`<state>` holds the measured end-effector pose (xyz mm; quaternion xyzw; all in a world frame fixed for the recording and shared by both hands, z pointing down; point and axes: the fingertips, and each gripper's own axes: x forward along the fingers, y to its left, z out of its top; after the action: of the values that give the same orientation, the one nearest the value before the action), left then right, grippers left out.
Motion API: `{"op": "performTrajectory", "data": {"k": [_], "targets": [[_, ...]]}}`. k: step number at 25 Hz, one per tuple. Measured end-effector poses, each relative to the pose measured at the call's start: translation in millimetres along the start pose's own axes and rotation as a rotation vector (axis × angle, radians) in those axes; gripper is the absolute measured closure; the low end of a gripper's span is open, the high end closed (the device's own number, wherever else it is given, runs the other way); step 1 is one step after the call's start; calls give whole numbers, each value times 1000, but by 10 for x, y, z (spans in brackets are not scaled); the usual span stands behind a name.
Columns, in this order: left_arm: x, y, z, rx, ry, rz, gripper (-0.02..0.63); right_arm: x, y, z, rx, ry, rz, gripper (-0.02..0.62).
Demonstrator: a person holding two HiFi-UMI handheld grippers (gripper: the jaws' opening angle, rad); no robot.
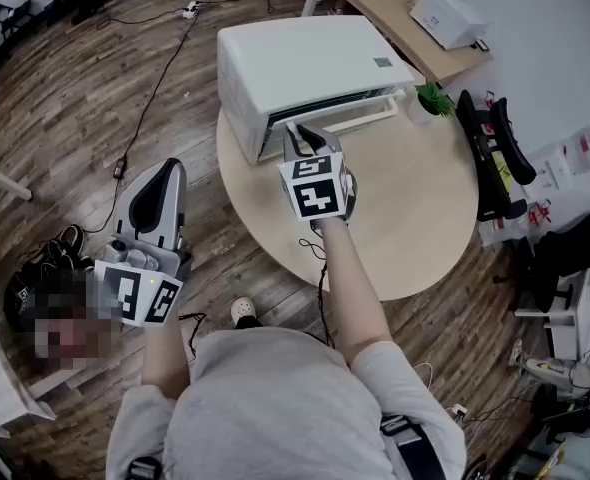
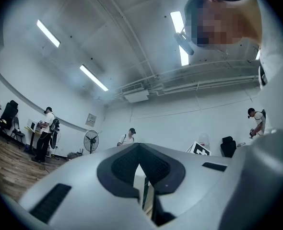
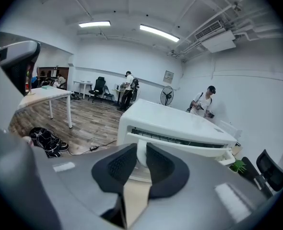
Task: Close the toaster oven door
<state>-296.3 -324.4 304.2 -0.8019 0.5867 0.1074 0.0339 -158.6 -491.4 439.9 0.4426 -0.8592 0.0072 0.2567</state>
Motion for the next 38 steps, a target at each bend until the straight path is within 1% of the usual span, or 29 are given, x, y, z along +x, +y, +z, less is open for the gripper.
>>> {"op": "performTrajectory", "data": {"k": [9, 17, 22, 25, 28, 29, 31, 35, 38], "targets": [[-112, 139, 22, 6, -1, 32, 600, 112, -10, 106, -4, -5, -4, 521], [-145, 192, 26, 6, 1, 34, 600, 140, 21, 146, -4, 0, -5, 522], [-125, 168, 20, 3, 0, 20, 600, 140, 24, 152, 1, -5, -8, 520], [-102, 132, 19, 2, -4, 9, 600, 132, 17, 161, 15, -60, 5, 518], [-88, 77, 19, 4, -2, -2, 600, 40, -37, 133, 84, -146, 17, 522], [-82, 63, 19, 4, -1, -5, 600, -12, -56, 129, 110, -171, 13, 534], [-71, 33, 22, 6, 1, -11, 600, -136, -86, 129, 146, -219, 2, 582], [-60, -67, 42, 11, 0, -25, 600, -415, -83, 120, 198, -286, 10, 584], [-44, -174, 64, 14, -2, -41, 600, -650, -105, 110, 207, -319, -5, 584]]}}
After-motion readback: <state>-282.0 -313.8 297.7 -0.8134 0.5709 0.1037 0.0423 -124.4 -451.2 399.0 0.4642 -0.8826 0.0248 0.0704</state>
